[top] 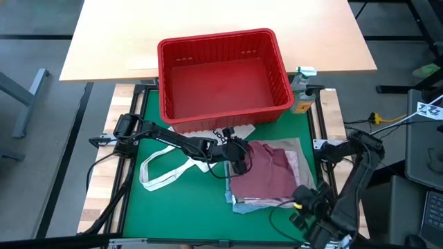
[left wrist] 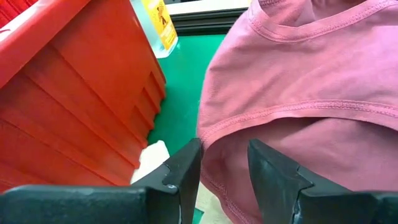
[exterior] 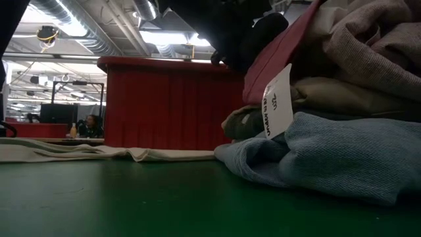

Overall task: Fold laundry
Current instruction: Fold the red underwear

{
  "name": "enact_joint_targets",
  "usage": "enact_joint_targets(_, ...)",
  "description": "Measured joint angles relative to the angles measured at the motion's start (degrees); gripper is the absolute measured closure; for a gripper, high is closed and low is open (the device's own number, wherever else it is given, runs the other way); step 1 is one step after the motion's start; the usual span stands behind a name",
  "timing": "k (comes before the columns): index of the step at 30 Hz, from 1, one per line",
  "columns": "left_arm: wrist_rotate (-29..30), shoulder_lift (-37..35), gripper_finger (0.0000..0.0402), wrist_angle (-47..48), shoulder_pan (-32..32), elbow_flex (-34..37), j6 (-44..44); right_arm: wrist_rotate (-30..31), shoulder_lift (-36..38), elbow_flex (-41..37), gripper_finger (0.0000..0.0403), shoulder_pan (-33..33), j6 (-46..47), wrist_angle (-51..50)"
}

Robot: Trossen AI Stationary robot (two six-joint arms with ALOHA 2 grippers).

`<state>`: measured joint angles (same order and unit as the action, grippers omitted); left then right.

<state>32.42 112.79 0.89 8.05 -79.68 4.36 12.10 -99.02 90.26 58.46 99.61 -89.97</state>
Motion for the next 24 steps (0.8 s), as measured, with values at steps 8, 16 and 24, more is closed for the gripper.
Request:
enact_joint_targets(8, 0.0, 0.0, 0.0275, 0.0, 0.0, 0.0, 0.0, 6.3, 0.0, -3.3, 0.0288, 5.1, 12.6, 0.0)
enact_joint_targets(16, 0.0, 0.0, 0.0275, 0.0, 0.0, 0.0, 0.0, 8.8, 0.0, -8.0, 0.0288, 9.1, 22.5, -0.1)
enact_joint_targets(24, 0.0, 0.0, 0.0275, 0.0, 0.0, 0.0, 0.0, 13.3, 0.0, -8.1, 0.0288, 10.3, 27.5, -0.1)
